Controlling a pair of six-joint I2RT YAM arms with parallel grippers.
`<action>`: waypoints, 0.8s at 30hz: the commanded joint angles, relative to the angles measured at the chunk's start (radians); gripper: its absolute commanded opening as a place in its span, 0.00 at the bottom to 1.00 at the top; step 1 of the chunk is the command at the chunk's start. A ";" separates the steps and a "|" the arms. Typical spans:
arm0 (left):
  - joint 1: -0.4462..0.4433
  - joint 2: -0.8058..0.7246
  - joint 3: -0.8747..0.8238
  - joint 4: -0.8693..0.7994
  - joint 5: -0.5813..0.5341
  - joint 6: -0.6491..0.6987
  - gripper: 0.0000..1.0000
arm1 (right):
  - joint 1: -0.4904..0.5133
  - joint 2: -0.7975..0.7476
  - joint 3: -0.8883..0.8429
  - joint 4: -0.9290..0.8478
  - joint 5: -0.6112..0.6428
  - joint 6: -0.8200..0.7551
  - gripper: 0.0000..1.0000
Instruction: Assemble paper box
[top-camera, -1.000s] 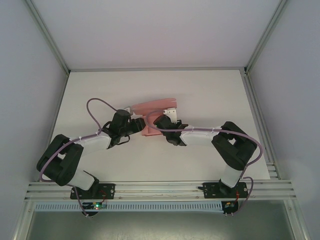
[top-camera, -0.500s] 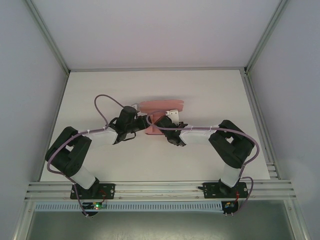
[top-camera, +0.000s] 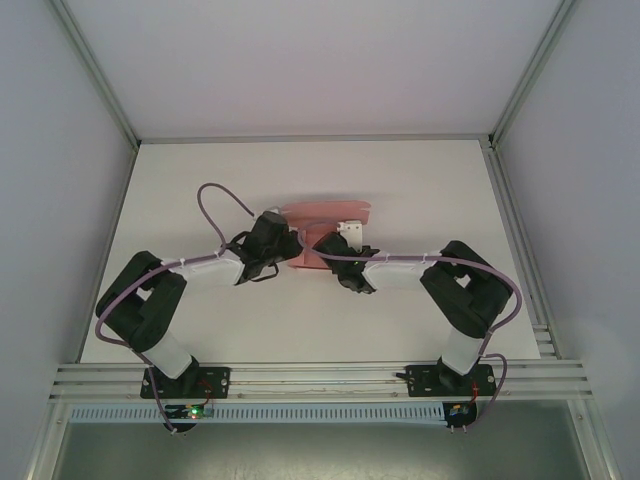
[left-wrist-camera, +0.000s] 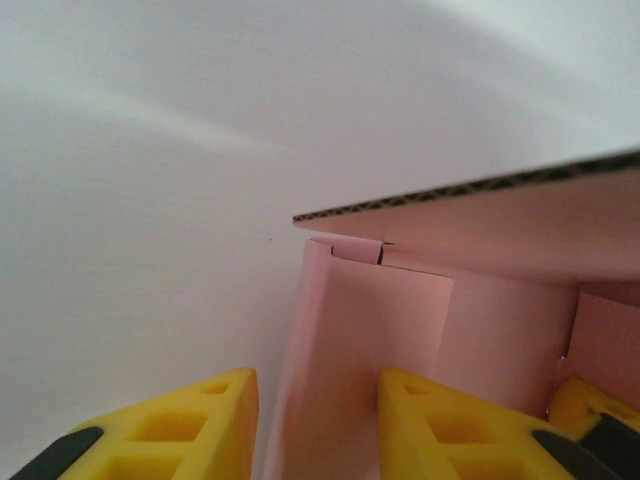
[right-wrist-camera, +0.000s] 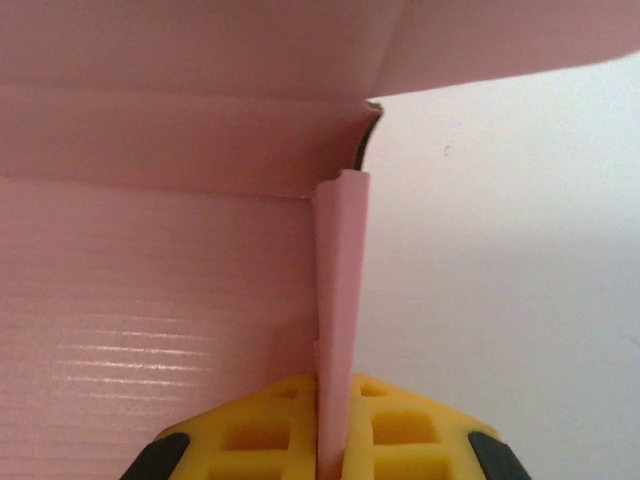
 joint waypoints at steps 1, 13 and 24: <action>-0.062 0.025 -0.053 -0.054 0.160 0.089 0.40 | 0.008 -0.007 0.001 0.148 -0.149 0.003 0.00; -0.052 -0.242 0.048 -0.323 -0.034 0.120 0.76 | -0.008 0.008 0.046 0.033 -0.134 0.003 0.00; 0.185 -0.633 -0.206 -0.492 -0.012 -0.007 0.84 | -0.020 0.021 0.052 0.022 -0.162 -0.014 0.00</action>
